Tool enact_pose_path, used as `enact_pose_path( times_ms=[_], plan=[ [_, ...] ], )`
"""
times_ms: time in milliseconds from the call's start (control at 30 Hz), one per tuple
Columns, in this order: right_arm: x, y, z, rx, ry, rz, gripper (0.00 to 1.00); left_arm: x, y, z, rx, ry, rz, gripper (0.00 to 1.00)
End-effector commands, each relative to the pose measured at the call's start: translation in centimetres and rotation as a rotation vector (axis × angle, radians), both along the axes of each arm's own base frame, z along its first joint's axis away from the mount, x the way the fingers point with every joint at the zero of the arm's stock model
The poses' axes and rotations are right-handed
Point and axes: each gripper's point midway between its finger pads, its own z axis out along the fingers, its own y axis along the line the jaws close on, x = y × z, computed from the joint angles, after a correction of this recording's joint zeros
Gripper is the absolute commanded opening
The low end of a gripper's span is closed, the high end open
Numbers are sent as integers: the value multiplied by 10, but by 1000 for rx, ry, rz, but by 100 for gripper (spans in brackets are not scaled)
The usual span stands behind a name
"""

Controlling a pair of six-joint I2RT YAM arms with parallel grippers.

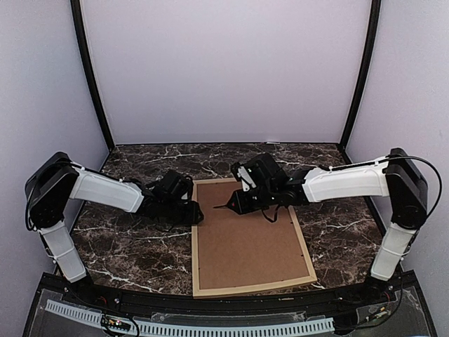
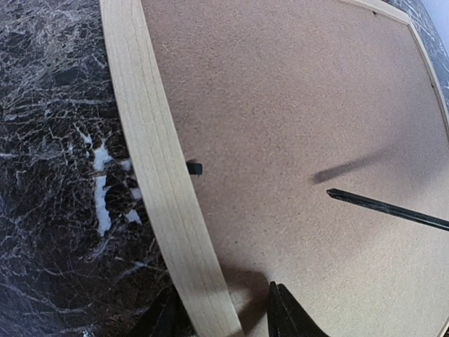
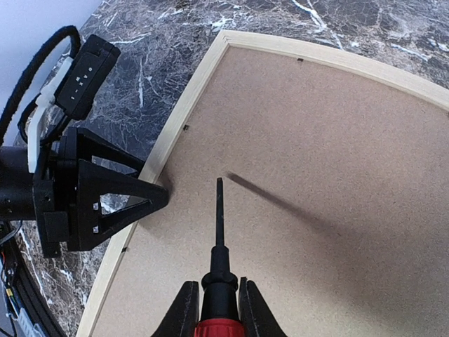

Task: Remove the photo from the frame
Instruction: Move the photo frame to the center of the board.

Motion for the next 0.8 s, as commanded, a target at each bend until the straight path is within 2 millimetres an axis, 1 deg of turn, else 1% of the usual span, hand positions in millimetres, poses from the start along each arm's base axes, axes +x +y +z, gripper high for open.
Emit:
enact_pose_path(
  times_ms=[0, 67, 100, 167, 233, 567, 667, 767],
  plan=[
    [2, -6, 16, 33, -34, -26, 0, -19, 16, -25, 154, 55, -5, 41],
    [0, -8, 18, 37, -34, -31, 0, -24, 18, -27, 185, 58, -7, 37],
    [0, -9, 18, 39, -35, -32, 0, -24, 20, -27, 199, 55, -1, 32],
    [-1, -11, 21, 45, -38, -34, 0, -30, 26, -30, 233, 72, 7, 25],
    [-2, -12, 21, 46, -37, -35, 0, -35, 31, -33, 261, 78, 14, 22],
    [-13, -18, 29, 75, -39, -39, 0, -64, 41, -30, 314, 96, 32, 20],
    [-16, -19, 30, 79, -38, -41, 0, -77, 40, -29, 307, 111, 41, 19],
    [-20, -20, 30, 85, -37, -40, 0, -88, 35, -30, 294, 125, 39, 19]
  ],
)
